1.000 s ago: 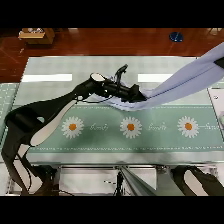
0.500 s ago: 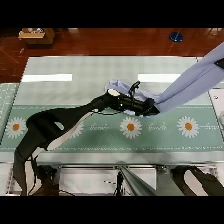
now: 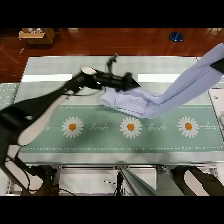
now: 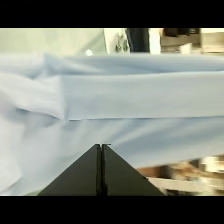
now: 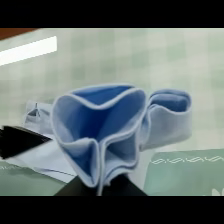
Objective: Fold the shirts.
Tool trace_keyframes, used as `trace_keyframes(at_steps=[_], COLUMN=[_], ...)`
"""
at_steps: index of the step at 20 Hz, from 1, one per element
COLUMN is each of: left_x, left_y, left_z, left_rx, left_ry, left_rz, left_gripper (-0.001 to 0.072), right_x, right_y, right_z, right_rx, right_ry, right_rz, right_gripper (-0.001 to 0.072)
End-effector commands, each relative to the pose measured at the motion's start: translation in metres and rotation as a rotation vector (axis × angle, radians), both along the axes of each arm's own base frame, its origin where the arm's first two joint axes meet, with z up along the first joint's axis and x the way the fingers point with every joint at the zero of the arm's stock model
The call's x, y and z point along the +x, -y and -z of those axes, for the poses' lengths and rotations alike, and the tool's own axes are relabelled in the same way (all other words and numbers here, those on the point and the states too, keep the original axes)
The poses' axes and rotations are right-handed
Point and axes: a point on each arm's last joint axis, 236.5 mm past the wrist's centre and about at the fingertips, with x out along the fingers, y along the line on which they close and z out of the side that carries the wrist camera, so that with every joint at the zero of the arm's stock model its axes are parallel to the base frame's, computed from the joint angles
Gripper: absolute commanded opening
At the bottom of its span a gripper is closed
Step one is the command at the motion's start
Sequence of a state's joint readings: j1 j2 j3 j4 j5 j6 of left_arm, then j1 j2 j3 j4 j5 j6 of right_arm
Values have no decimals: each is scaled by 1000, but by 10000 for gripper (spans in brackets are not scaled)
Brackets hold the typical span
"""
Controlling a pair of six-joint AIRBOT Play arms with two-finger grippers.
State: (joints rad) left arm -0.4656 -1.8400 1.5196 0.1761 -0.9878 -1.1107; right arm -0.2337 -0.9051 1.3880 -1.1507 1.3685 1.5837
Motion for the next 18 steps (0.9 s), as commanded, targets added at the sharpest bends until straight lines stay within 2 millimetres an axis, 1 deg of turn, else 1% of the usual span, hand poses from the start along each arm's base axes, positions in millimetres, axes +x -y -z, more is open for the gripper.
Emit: trace_keyframes(at_steps=[1,3,5,7,8,9,10,11,13,15,18], left_x=[34,42,41,34,30,23,16,9,-3,-10,-11], left_y=[-124,-189,-241,-278,-292,-303,-310,-315,-317,-317,-317], left_z=[-31,-64,-102,-138,-152,-164,-173,-180,-188,-190,-190], left_rx=[287,405,456,467,471,477,481,487,497,502,502], left_ry=[203,295,364,416,435,453,464,473,484,487,486], left_rz=[-63,-138,-226,-306,-335,-357,-368,-370,-361,-349,-347], left_gripper=[14,15,15,16,16,16,17,17,17,17,18], right_x=[12,31,51,72,80,88,94,99,102,99,88], right_y=[-22,-56,-92,-132,-152,-171,-189,-206,-236,-264,-298], right_z=[24,38,55,78,91,107,122,138,169,195,223], right_rx=[-63,-74,-52,-32,-22,-12,-6,2,17,37,75], right_ry=[-54,-52,-53,-56,-60,-70,-79,-92,-125,-160,-208], right_rz=[-93,-175,-230,-281,-302,-318,-333,-345,-358,-374,-399], right_gripper=[31,31,31,31,31,31,31,31,31,31,32])
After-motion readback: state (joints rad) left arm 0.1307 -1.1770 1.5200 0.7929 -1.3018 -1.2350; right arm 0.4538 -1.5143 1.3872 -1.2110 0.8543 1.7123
